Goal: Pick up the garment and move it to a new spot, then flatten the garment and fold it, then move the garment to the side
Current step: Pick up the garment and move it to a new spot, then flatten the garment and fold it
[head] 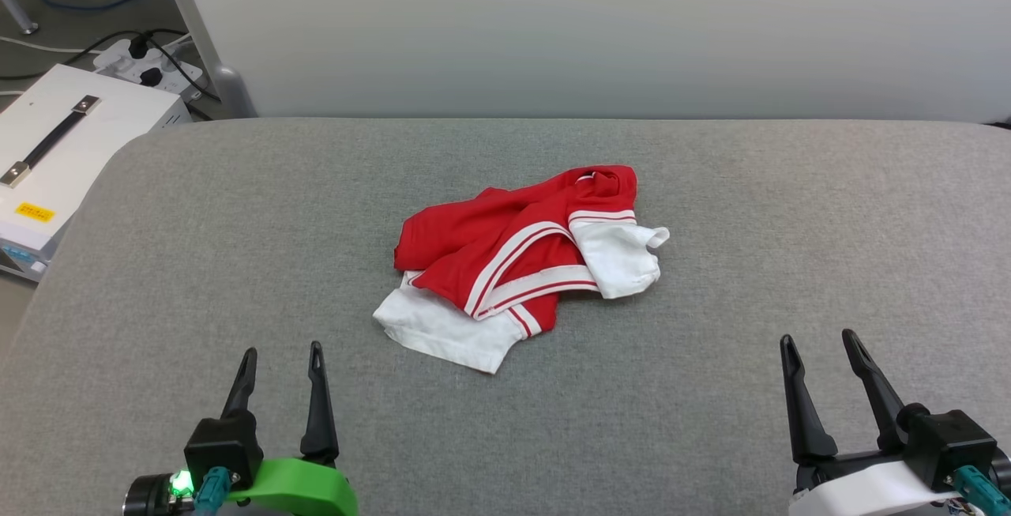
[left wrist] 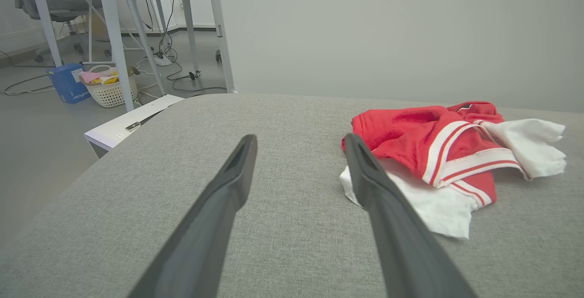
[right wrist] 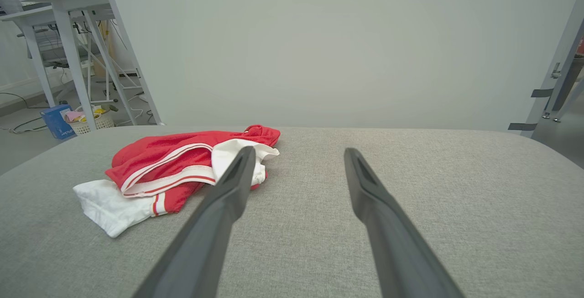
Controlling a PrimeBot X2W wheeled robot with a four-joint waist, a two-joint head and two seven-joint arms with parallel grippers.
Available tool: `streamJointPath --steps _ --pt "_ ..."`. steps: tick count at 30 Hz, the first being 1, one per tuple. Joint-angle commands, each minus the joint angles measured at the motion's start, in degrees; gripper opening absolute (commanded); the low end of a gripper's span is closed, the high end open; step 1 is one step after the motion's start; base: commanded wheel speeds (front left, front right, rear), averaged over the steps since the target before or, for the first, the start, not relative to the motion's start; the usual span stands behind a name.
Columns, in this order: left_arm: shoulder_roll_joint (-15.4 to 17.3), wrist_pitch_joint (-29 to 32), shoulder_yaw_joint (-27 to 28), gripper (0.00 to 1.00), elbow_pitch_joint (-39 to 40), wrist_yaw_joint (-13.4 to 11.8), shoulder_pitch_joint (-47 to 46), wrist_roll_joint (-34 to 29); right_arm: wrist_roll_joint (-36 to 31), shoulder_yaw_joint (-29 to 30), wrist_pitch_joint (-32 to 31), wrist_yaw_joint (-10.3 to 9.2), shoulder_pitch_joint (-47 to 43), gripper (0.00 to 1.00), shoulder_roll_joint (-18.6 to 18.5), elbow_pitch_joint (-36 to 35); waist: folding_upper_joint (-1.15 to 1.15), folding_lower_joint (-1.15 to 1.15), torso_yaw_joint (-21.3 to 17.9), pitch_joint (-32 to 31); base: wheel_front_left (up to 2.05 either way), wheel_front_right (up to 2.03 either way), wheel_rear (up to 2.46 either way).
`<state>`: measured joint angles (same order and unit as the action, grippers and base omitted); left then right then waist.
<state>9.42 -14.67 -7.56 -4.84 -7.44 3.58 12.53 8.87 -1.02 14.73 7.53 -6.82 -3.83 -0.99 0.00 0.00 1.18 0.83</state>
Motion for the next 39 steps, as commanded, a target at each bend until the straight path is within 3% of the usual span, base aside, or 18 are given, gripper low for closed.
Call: streamJointPath --steps 1,13,17,23,27,31,39 --pt "-0.79 -0.32 0.53 1.00 -0.10 0.70 1.00 -0.86 0.35 -0.11 0.27 -0.04 -0.88 1.00 -0.09 0.30 0.00 0.00 0.15 -0.10 0.00 0.00 0.00" --pt "-3.39 -0.32 3.50 1.00 -1.45 3.91 1.05 -4.63 -0.04 0.08 0.27 -0.04 0.15 1.00 -0.80 -0.41 0.00 0.00 0.67 -0.15 0.00 0.00 0.00" --pt "-3.98 -0.32 4.04 1.00 -1.59 4.62 0.42 -5.38 -0.22 -0.28 0.27 -0.04 3.23 1.00 -3.04 -3.01 0.00 0.00 1.11 0.72 0.00 0.00 0.00" --pt "-4.69 -0.32 4.63 1.00 -1.31 5.58 -1.49 -6.27 1.52 -3.10 0.27 -0.04 13.72 1.00 -9.60 -5.79 0.00 0.00 1.77 3.46 0.00 0.00 0.00" --pt "-5.10 -0.32 5.02 1.00 -1.09 6.05 -3.08 -6.73 4.10 -9.09 0.27 -0.04 22.31 1.00 -15.80 -4.37 0.00 0.00 2.37 5.74 0.00 0.00 0.00" --pt "-5.47 -0.33 5.38 1.00 -1.10 6.39 -4.09 -7.02 9.51 -19.22 -0.22 -0.04 30.32 1.00 -22.20 0.95 0.00 0.00 2.71 7.45 0.00 0.00 0.00" --pt "-6.05 -0.33 5.91 1.00 -0.87 6.97 -5.91 -7.20 26.02 -45.71 -19.52 -0.04 48.16 1.00 -34.43 4.74 0.00 0.00 3.66 10.63 0.00 0.00 0.00"
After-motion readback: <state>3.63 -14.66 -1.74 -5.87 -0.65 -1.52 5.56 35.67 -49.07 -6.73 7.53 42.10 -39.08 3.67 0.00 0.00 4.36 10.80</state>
